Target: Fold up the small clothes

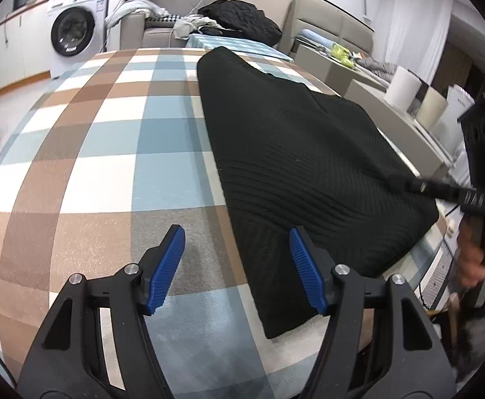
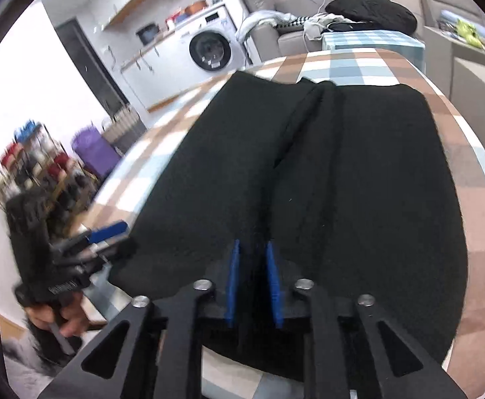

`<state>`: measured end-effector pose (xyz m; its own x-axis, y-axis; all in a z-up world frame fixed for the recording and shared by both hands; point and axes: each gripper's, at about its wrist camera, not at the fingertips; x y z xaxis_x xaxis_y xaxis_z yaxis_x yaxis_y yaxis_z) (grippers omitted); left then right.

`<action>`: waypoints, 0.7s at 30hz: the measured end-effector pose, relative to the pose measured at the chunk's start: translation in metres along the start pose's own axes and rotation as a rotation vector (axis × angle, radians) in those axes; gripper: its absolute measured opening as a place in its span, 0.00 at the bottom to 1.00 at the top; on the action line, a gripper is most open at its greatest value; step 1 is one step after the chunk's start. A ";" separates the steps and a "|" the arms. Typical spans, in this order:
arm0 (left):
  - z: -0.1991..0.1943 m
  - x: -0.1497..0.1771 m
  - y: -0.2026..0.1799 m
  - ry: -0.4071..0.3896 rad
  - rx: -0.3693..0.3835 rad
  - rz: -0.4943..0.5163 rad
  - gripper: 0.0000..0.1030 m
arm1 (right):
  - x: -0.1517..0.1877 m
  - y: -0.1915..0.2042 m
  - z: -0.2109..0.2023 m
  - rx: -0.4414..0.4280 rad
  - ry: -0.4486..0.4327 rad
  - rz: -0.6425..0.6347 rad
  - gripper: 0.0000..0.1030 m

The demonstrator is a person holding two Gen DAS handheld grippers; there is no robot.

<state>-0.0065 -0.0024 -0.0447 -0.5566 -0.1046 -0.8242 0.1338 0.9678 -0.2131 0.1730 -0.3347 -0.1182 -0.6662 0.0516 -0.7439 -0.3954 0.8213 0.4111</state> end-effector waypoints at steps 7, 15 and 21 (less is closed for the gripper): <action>0.002 0.002 -0.007 0.012 0.013 0.023 0.61 | -0.010 -0.047 0.016 -0.014 0.033 0.173 0.31; 0.003 0.000 0.000 0.018 0.028 0.002 0.63 | -0.044 -0.034 0.074 0.006 0.046 0.194 0.09; 0.000 -0.004 0.006 0.004 0.008 -0.019 0.63 | -0.069 -0.024 0.030 0.062 -0.103 0.067 0.05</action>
<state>-0.0036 0.0037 -0.0426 -0.5627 -0.1219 -0.8176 0.1294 0.9639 -0.2327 0.2473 -0.3416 -0.0924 -0.6200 0.1627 -0.7676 -0.3104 0.8476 0.4304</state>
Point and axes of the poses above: each gripper's, at about its wrist camera, not at the fingertips, and z roughly the way its jaws point, y to its left, x to its underside, and after that the axes turned 14 degrees about -y, right-handed
